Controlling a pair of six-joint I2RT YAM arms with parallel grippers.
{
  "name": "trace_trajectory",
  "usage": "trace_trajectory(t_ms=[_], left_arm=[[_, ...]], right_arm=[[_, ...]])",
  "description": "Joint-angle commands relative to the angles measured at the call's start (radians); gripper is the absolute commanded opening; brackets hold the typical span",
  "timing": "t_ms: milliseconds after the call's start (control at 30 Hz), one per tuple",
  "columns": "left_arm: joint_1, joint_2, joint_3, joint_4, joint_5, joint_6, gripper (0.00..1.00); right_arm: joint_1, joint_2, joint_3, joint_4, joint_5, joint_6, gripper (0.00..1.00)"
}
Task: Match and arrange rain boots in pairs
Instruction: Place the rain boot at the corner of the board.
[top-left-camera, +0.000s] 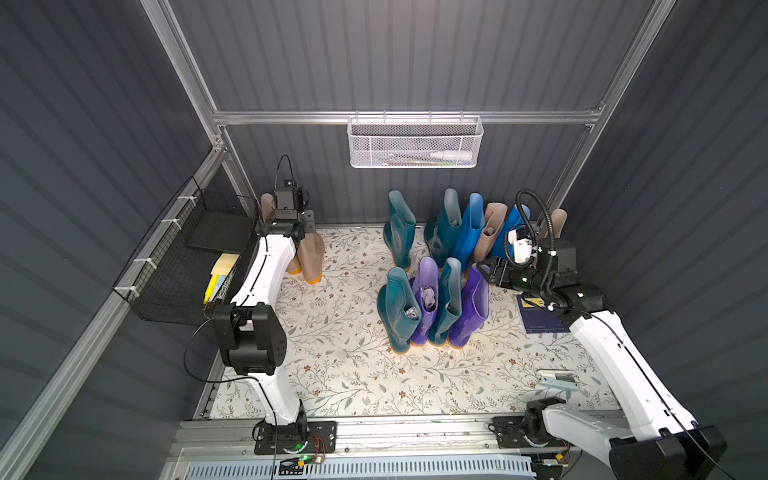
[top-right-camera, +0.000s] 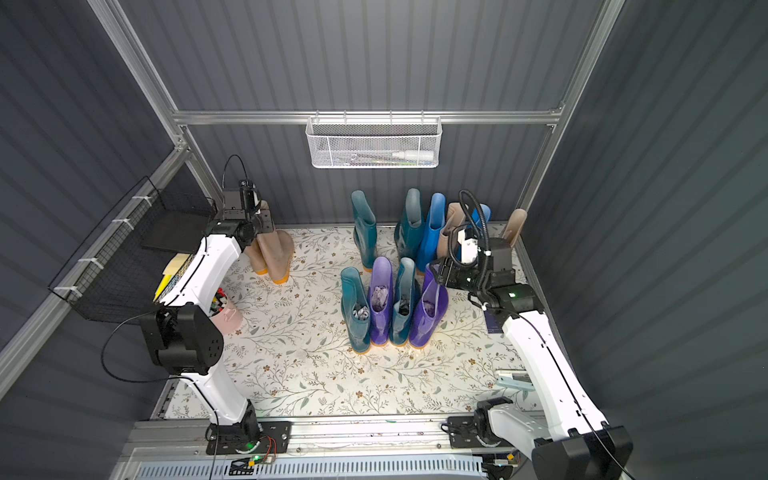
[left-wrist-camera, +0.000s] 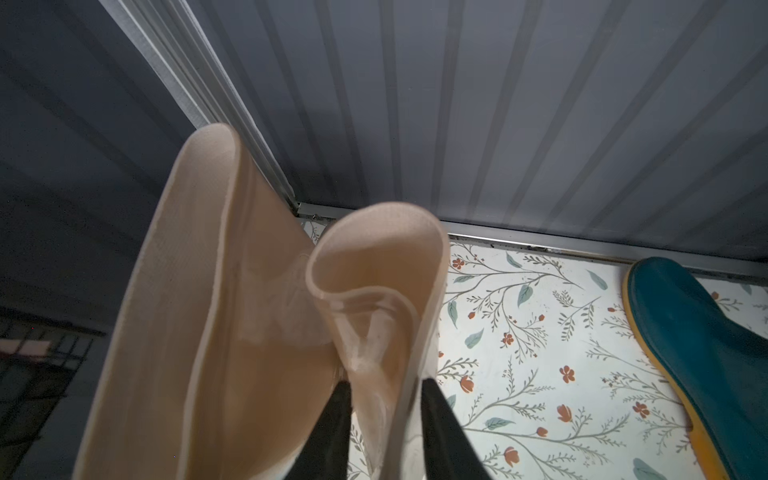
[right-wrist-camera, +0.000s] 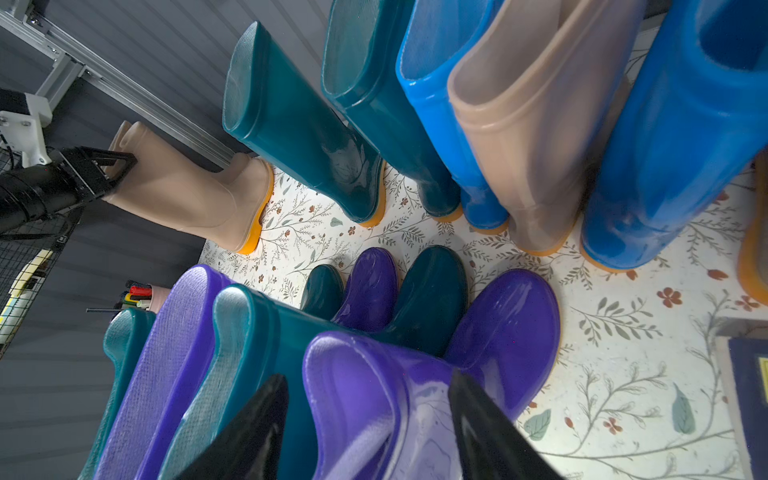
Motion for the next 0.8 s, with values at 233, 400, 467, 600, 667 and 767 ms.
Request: trace_trajectory(t_ms=[233, 400, 467, 600, 667, 767], left_arm=[[0.006, -0.046, 0.044, -0.004, 0.042, -0.026, 0.46], [0.005, -0.077, 0.074, -0.022, 0.067, -0.035, 0.53], [0.005, -0.086, 0.083, -0.029, 0.08, -0.038, 0.55], [0.005, -0.103, 0.106, -0.048, 0.093, -0.052, 0.58], [0.004, -0.11, 0.119, -0.06, 0.108, -0.064, 0.59], [-0.003, -0.124, 0.134, -0.079, 0.124, -0.082, 0.61]], right_arm=[[0.001, 0.013, 0.02, -0.014, -0.015, -0.006, 0.65], [0.001, 0.027, 0.032, -0.012, -0.025, -0.006, 0.66], [0.001, 0.029, 0.035, -0.009, -0.025, -0.006, 0.66], [0.001, 0.029, 0.039, -0.011, -0.028, -0.006, 0.66], [0.001, 0.028, 0.039, -0.01, -0.031, -0.006, 0.66], [0.001, 0.025, 0.041, -0.01, -0.034, -0.013, 0.67]])
